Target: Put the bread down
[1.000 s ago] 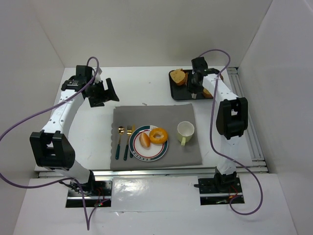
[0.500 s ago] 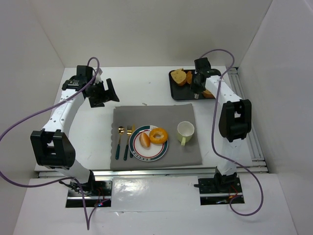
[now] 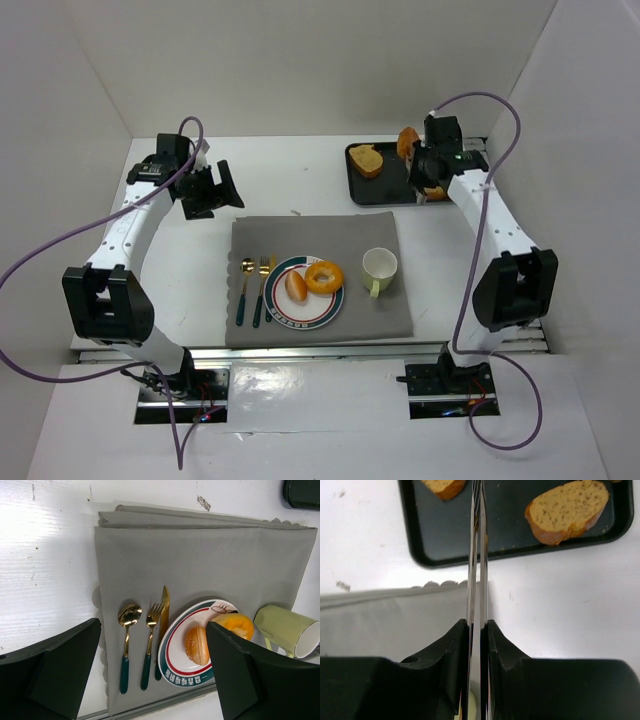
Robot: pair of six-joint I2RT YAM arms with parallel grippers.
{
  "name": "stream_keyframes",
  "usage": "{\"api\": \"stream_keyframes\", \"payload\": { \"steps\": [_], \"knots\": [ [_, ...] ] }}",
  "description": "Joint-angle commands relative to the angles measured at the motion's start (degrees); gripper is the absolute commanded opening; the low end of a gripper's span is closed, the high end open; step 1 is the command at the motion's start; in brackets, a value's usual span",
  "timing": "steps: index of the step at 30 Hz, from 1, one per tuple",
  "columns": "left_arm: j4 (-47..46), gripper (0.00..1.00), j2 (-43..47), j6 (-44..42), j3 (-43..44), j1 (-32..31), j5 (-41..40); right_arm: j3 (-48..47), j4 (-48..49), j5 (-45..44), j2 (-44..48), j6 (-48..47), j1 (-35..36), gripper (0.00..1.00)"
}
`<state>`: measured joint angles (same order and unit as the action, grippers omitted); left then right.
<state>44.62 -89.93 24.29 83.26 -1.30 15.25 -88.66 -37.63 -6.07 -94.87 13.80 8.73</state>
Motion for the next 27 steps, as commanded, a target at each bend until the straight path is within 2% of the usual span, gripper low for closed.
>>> {"api": "stream_keyframes", "payload": {
  "steps": [1,5,10,14,20,27],
  "knots": [
    [-0.4,1.0,2.0,0.0,0.7,0.2,0.8,0.7,-3.8,4.4,5.5,-1.6,1.3,0.18],
    [-0.4,1.0,3.2,0.0,0.7,0.2,0.8,0.7,-9.9,10.7,11.0,-5.8,6.4,0.18],
    [0.2,1.0,4.3,-1.1,1.2,0.2,-1.4,0.7,-20.5,13.1,15.8,-7.6,15.8,0.18],
    [0.7,1.0,4.9,-1.1,1.7,0.8,-2.0,3.0,-25.0,14.0,19.5,-4.5,25.6,0.18],
    [1.3,1.0,5.4,-1.1,3.0,1.3,-2.0,7.8,-29.9,15.0,23.0,-0.4,35.9,0.18],
    [1.3,1.0,5.4,-1.1,3.5,1.3,-2.0,11.8,-32.1,15.9,24.6,3.3,42.7,0.17]
  ]
}}
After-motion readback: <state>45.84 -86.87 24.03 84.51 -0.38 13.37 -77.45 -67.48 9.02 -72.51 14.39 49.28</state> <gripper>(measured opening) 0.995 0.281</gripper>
